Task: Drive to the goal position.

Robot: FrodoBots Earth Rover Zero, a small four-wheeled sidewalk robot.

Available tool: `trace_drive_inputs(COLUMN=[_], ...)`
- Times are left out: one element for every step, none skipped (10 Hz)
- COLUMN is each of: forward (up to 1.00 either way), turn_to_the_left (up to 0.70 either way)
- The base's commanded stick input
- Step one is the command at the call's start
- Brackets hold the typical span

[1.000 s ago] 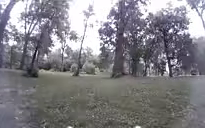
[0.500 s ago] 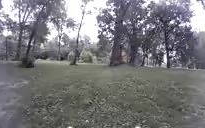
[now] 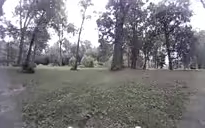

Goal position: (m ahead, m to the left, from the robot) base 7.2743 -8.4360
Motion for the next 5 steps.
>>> trace_drive_inputs(forward=[0.70, 0.70, 0.70, 0.70, 0.70], turn_to_the_left=[-0.07, -0.10, -0.12, -0.14, -0.14])
